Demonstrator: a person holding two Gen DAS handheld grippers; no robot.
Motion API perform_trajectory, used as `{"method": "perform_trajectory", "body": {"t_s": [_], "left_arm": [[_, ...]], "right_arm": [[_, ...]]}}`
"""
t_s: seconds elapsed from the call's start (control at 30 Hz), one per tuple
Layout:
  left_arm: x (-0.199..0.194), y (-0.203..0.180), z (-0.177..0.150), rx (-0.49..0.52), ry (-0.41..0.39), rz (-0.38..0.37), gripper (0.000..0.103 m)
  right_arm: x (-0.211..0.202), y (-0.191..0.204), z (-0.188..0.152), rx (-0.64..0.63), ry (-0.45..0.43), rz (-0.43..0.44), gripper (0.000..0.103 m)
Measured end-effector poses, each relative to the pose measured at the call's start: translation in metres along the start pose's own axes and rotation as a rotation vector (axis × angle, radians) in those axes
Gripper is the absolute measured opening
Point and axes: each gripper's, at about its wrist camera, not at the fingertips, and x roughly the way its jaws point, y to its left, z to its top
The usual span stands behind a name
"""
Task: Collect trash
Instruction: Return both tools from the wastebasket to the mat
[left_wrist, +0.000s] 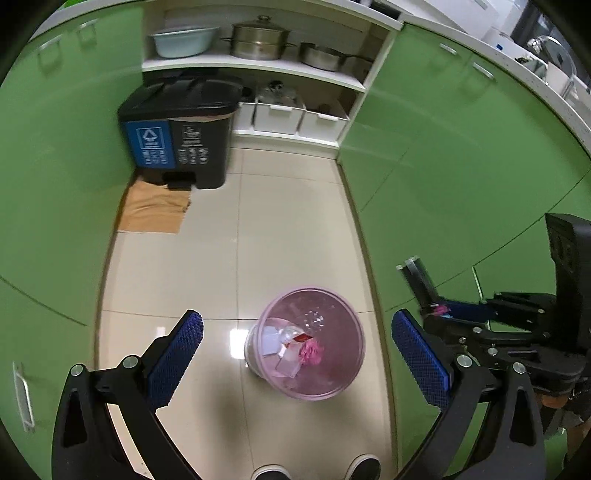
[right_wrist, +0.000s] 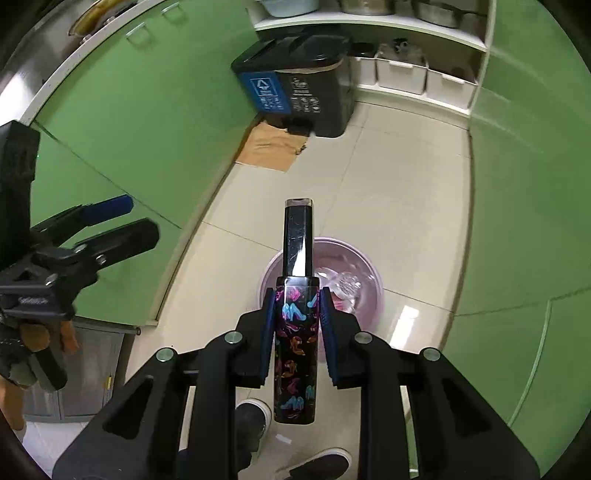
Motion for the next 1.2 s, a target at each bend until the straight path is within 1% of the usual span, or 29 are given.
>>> {"method": "perform_trajectory", "body": {"t_s": [0.03,0.07,0.2,0.3,0.4,0.5,0.6,0.63,0.7,0.73,0.83,0.9,0.93,1.0,1.03,1.1,1.2], "left_arm": [[-0.001,0.003,-0.001,-0.003,-0.001,0.006,0.098],[-0.002,0.006,-0.002,-0.007,-0.003,0.012,0.098],[-0.003,0.007,-0.002,0.0,0.012,0.027,0.098],[-0.006,0.004,0.0,0.002,0.019,0.019,0.098],[-0.017,-0.007,0.003,0.011,0.021,0.004,0.098],[-0.038,-0.024,0.008,0.029,0.039,-0.008,0.098],[-0.071,-0.047,0.017,0.059,0.046,-0.016,0.098],[-0.081,-0.054,0.02,0.065,0.047,-0.018,0.098],[-0.115,-0.074,0.03,0.086,0.049,-0.03,0.098],[-0.137,-0.087,0.038,0.102,0.05,-0.038,0.098],[-0.184,-0.117,0.054,0.145,0.051,-0.049,0.098],[-0.22,-0.142,0.065,0.174,0.049,-0.067,0.098],[-0.235,-0.152,0.07,0.188,0.047,-0.073,0.098],[-0.267,-0.18,0.082,0.23,0.039,-0.094,0.098],[-0.279,-0.193,0.086,0.255,0.032,-0.103,0.098],[-0.297,-0.215,0.092,0.296,0.019,-0.12,0.098],[-0.311,-0.25,0.098,0.363,0.002,-0.163,0.098]], "right_arm": [[0.001,0.001,0.001,-0.002,-0.012,-0.002,0.097],[0.001,0.003,0.003,-0.003,-0.029,-0.004,0.1],[0.003,0.002,0.006,0.012,-0.013,-0.031,0.1],[-0.006,-0.001,0.006,0.031,-0.011,-0.051,0.1],[-0.025,-0.005,0.006,0.061,-0.02,-0.06,0.1],[-0.054,-0.005,0.007,0.087,-0.031,-0.069,0.1],[-0.099,-0.001,0.008,0.117,-0.047,-0.076,0.1],[-0.122,0.0,0.008,0.132,-0.054,-0.081,0.1],[-0.158,0.003,0.008,0.157,-0.062,-0.083,0.1],[-0.183,0.004,0.007,0.173,-0.068,-0.091,0.1],[-0.253,0.006,0.002,0.225,-0.08,-0.097,0.1],[-0.308,0.006,-0.005,0.258,-0.097,-0.119,0.1],[-0.326,0.005,-0.007,0.271,-0.103,-0.128,0.1],[-0.376,0.001,-0.018,0.311,-0.132,-0.158,0.1],[-0.395,-0.003,-0.024,0.327,-0.147,-0.169,0.1],[-0.429,-0.009,-0.037,0.359,-0.178,-0.197,0.1],[-0.478,-0.026,-0.071,0.441,-0.236,-0.257,0.1]]}}
